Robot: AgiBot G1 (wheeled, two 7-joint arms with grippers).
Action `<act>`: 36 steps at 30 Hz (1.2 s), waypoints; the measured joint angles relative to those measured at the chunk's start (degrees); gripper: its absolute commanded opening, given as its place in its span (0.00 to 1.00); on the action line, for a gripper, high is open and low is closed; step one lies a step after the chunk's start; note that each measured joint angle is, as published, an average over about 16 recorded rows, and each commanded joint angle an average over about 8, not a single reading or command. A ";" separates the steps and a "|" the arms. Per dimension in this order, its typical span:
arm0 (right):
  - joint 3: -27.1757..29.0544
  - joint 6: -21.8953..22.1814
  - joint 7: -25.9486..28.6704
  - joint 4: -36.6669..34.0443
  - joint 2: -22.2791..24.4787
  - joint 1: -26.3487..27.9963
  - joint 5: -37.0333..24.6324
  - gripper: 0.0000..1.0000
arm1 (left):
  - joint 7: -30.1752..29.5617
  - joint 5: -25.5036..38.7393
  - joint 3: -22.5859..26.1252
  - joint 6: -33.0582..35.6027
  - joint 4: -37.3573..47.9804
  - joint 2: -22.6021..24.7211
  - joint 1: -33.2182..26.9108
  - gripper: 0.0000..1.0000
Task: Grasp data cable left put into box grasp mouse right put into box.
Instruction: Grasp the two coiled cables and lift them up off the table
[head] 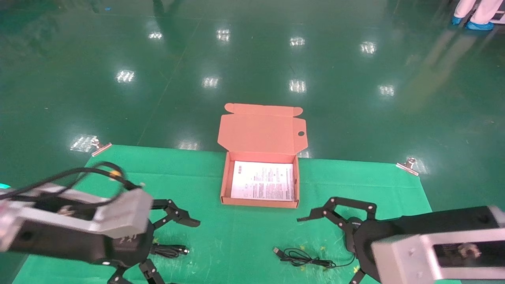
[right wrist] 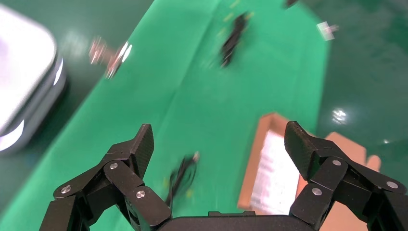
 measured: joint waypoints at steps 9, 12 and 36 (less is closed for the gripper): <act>-9.49 0.92 -11.25 0.46 -3.07 6.30 -14.73 1.00 | 2.13 14.30 16.55 -0.43 4.61 6.09 -11.31 1.00; -12.08 1.97 -13.51 0.48 -4.33 7.19 -18.97 1.00 | 3.28 17.89 20.61 -1.20 6.76 8.09 -13.28 1.00; -18.41 13.00 -3.26 -12.27 -13.81 0.66 -32.53 1.00 | 12.95 25.14 26.29 -14.59 33.16 18.52 -9.06 1.00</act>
